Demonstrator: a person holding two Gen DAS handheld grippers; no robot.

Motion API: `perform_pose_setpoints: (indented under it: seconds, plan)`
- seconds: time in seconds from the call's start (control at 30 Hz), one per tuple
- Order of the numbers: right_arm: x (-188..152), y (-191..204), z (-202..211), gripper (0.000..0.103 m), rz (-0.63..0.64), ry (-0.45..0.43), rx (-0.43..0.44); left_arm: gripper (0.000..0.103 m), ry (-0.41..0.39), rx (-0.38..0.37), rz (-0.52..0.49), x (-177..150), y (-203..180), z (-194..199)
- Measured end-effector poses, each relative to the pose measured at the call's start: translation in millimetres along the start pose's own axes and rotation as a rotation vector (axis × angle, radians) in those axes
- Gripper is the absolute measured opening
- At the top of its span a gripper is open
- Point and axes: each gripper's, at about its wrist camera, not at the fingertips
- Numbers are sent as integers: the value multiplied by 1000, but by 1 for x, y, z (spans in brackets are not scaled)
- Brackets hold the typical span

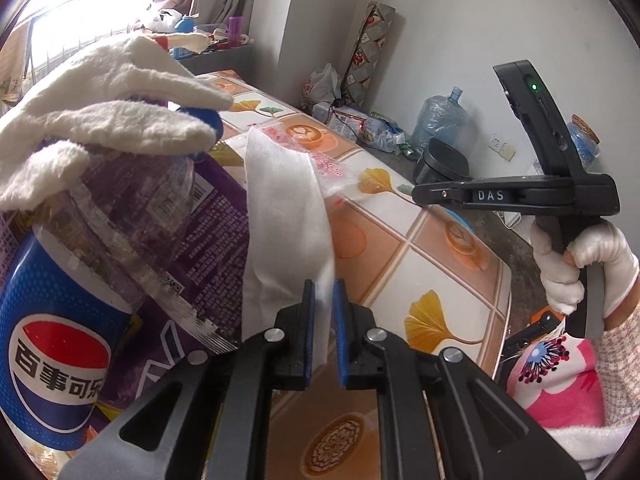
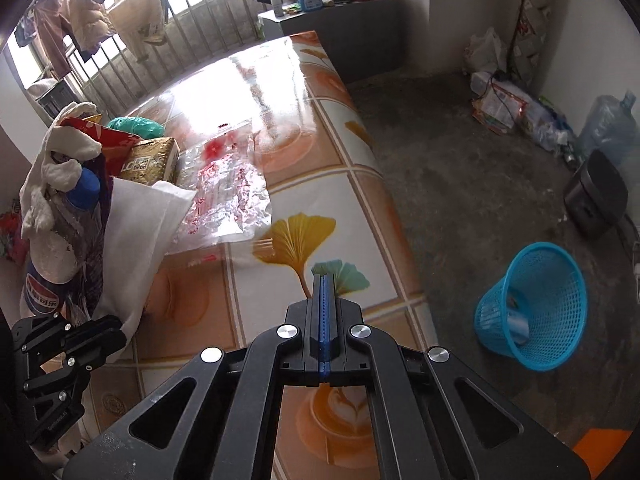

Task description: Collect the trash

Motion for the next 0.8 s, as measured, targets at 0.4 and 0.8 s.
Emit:
perform_pose_setpoints:
  seconds: [0.4,0.8]
  plan:
    - [-6,-9,12,0,-131,-9,154,36,-26,-2,-114,-7,-30,18]
    - [12,6,5,6,-118,-24,231,44,61,202,-132,-7,-13,-7]
Point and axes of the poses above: each gripper's, at about its wrist camera, not at the fingertips, and z roughly against the way its jaws point, y to its left, x to its top, and after that the axes turned 11 degrees about -x, right-handed
